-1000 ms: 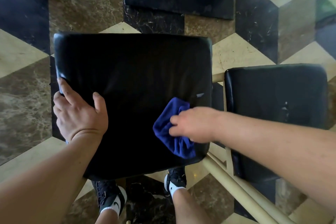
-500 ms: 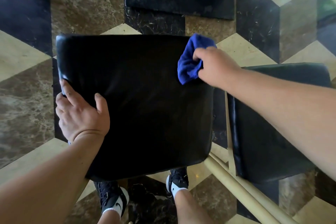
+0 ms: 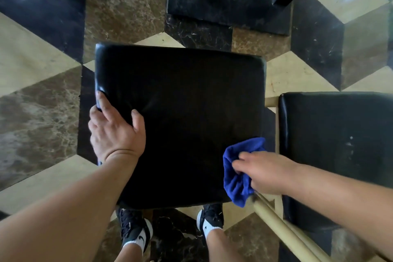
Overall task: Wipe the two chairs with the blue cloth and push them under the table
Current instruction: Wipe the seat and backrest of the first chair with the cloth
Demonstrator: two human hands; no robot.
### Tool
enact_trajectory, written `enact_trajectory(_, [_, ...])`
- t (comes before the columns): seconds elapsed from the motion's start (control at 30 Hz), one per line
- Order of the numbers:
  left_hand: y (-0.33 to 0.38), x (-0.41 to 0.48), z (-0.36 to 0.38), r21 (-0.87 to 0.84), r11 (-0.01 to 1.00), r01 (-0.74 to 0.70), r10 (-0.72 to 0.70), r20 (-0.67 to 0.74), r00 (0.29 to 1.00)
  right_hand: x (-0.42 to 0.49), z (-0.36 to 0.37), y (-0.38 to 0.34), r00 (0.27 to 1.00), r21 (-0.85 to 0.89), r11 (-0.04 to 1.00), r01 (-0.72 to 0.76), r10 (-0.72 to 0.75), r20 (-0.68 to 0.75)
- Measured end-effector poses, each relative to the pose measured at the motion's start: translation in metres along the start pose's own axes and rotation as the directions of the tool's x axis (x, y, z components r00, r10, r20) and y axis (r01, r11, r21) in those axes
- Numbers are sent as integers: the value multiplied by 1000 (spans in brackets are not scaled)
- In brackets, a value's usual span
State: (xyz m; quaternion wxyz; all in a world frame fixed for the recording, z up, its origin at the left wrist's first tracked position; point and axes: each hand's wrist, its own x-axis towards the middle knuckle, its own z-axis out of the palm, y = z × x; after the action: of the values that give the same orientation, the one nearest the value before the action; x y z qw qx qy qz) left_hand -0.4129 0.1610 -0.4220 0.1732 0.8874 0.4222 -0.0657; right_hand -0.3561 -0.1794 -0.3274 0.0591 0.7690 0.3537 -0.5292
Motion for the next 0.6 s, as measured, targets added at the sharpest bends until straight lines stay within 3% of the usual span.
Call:
enact_trajectory(0.1, [3,-1,-8,17,1000,8,-9,66,998,17,-30,-7,963,195,972,-128,169,-210])
enact_trajectory(0.2, [2,4,-20,-31,999,40,-34,187,982,62,-83,-21,811,394,908,-139,333,-481])
enact_trajectory(0.33, [1,16,-43,-331,928,172,-76,284,956,128,-153,-59,646,546,834,-80,460,-609])
enact_trajectory(0.4, [3,26,-60,-462,831,309,-166,325,931,152,-178,-85,592,585,810,-28,485,-643])
enact_trajectory(0.47, [6,44,-76,-560,702,440,-224,413,883,172,-195,-114,589,597,802,22,472,-656])
enact_trajectory(0.57, [6,66,-94,-622,328,711,-273,658,701,191,-206,-153,635,573,816,82,400,-661])
enact_trajectory(0.6, [4,71,-98,-607,266,749,-241,710,661,195,-206,-163,653,561,822,95,374,-659])
